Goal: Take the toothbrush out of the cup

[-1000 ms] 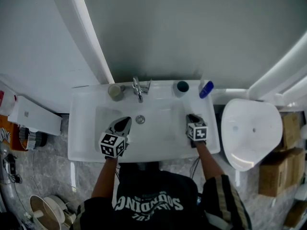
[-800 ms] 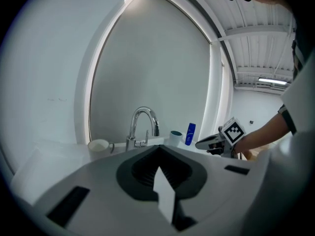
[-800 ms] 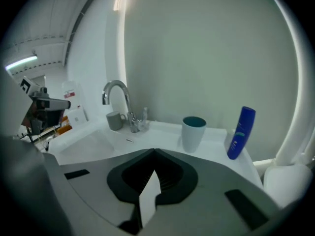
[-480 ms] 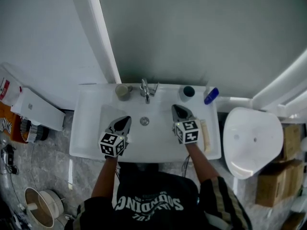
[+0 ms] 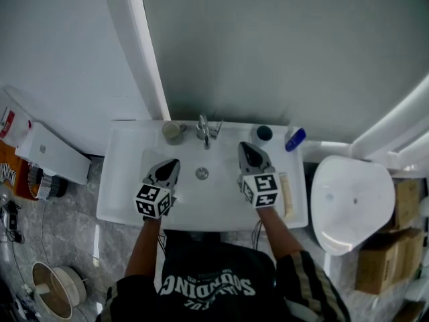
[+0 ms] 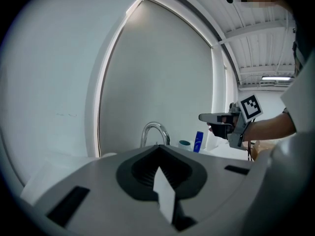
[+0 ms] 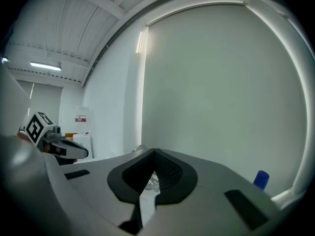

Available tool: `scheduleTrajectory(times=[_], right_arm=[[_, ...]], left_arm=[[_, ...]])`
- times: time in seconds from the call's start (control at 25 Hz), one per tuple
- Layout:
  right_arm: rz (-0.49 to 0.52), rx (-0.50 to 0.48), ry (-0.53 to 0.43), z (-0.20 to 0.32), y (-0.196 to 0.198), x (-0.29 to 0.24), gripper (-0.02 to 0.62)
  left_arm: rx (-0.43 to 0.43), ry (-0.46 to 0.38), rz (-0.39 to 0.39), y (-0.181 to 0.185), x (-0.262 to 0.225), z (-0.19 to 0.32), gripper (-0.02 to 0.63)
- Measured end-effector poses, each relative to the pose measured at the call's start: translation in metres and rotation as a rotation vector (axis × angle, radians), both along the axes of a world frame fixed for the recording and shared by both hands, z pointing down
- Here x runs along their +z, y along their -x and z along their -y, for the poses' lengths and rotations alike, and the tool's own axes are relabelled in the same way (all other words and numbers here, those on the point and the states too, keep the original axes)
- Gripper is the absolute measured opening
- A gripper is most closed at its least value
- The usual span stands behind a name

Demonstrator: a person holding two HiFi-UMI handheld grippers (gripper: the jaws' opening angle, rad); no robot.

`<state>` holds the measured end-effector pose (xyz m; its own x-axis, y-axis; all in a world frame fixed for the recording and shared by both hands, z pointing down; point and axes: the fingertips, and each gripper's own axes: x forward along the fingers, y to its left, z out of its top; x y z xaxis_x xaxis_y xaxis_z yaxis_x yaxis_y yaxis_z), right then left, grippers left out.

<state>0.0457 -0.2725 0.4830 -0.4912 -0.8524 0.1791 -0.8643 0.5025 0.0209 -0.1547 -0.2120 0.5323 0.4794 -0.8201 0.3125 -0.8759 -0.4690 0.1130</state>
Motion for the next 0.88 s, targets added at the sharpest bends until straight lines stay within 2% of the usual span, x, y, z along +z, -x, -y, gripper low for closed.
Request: scheduleTrajectory(times=[0.88], right_arm=[[-0.001,0.004,0.05,-0.002,-0.008,0.021,-0.005]], left_arm=[[0.027,0.025,0.0,-0.013,0.011,0.008,-0.002]])
